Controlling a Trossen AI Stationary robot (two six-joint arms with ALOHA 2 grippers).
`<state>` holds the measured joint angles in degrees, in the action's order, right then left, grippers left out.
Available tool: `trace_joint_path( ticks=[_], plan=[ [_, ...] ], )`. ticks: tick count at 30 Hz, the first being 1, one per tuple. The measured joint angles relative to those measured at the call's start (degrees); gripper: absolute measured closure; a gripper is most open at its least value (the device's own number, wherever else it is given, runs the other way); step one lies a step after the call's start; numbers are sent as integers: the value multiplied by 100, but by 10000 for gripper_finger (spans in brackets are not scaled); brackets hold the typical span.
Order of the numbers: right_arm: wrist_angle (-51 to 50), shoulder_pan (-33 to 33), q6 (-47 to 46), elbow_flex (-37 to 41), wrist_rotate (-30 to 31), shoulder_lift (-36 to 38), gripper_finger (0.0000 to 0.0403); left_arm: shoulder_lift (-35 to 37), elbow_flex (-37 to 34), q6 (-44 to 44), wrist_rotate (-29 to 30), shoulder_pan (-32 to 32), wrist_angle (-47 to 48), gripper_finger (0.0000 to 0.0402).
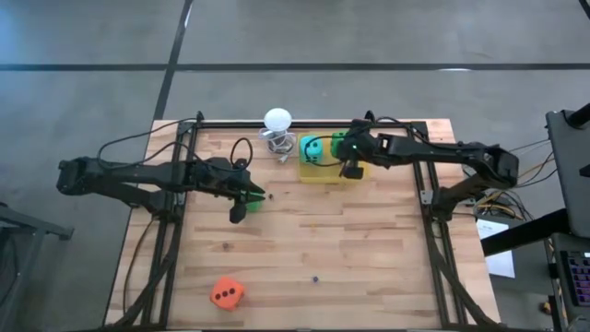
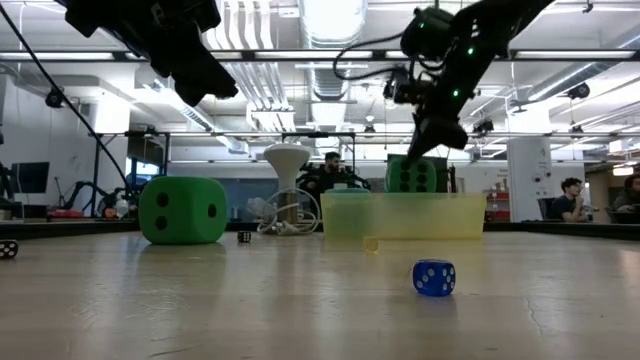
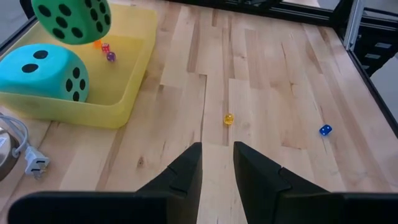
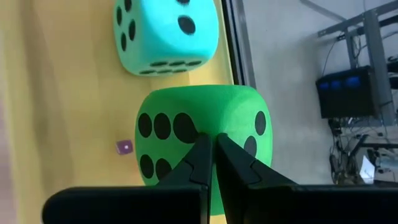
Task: Pick & Place Dice
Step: Put the right large green dice into the yellow bin, then put the small yellow dice into the yellow bin
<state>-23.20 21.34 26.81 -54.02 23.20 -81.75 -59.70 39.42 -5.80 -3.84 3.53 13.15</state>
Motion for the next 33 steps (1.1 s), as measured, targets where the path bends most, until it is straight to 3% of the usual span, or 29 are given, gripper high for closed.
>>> trace_joint_path(
  ticks=[19, 33],
  plan=[
    [516, 107, 468, -277, -77, -1225, 395, 0, 0, -16, 0, 0, 1, 304],
    [601, 105, 483, -291, -134, -1077, 394, 0, 0, -18, 0, -2, -2, 303]
  ],
)
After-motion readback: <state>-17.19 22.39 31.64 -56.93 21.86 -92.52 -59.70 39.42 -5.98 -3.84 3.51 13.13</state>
